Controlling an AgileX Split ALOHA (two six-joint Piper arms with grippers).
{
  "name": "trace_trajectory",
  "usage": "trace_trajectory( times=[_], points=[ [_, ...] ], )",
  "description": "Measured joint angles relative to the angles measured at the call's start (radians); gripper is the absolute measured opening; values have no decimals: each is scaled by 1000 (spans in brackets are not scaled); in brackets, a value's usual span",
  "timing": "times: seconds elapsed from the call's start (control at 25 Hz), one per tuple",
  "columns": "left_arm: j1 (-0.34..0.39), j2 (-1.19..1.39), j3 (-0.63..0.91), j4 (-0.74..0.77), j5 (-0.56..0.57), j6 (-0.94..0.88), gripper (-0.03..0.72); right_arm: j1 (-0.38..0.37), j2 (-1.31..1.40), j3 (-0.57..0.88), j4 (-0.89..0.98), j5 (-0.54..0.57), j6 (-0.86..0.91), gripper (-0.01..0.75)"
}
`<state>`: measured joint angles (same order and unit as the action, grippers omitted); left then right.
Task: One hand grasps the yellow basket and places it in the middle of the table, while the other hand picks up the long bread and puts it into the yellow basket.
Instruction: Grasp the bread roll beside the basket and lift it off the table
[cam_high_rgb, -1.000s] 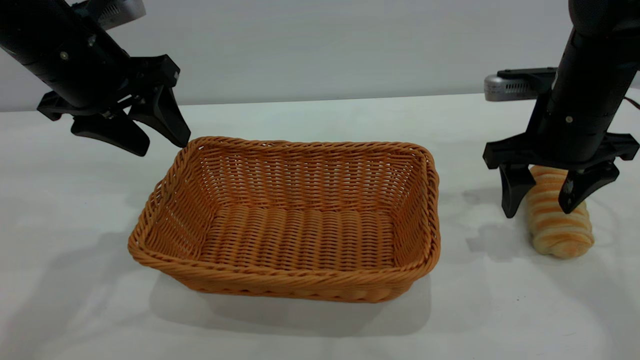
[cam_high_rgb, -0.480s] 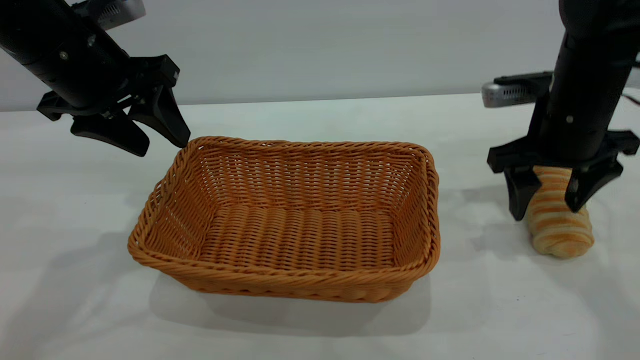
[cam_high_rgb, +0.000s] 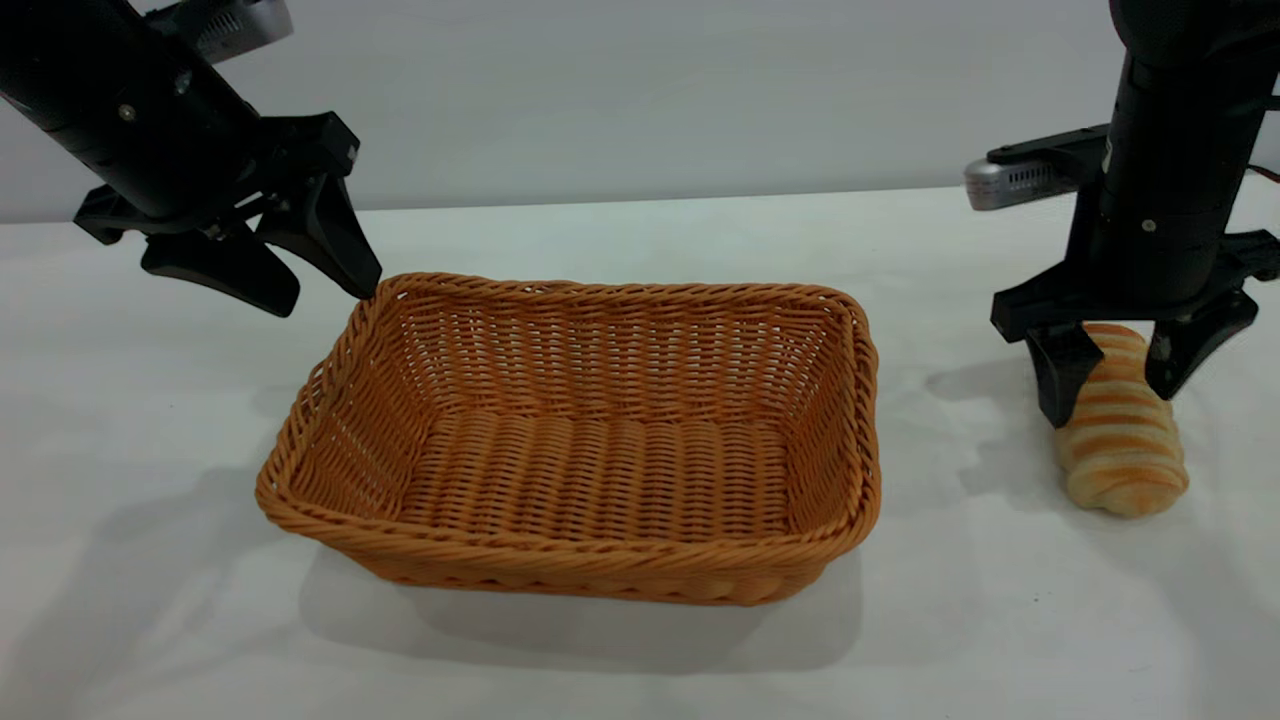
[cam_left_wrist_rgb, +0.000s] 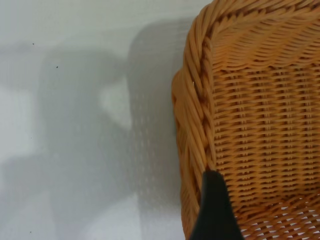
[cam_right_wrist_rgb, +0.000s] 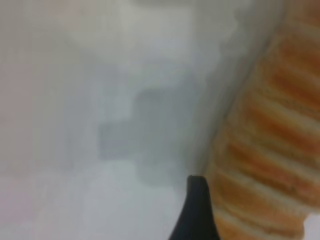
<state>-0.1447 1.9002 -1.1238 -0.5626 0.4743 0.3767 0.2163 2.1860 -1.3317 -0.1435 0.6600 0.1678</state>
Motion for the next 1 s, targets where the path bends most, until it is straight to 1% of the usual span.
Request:
trace_trajectory(
  times=[0.2, 0.48, 0.72, 1.0],
  points=[
    [0, 0, 0, 0, 11, 3, 572, -13, 0, 0, -1, -38, 1, 683],
    [0, 0, 0, 0, 19, 3, 572, -55, 0, 0, 0, -34, 9, 683],
    [0, 0, 0, 3, 26, 3, 572, -56, 5, 0, 23, -70, 9, 682],
    [0, 0, 0, 6, 32, 3, 572, -56, 59, 0, 22, -76, 9, 673]
  ],
)
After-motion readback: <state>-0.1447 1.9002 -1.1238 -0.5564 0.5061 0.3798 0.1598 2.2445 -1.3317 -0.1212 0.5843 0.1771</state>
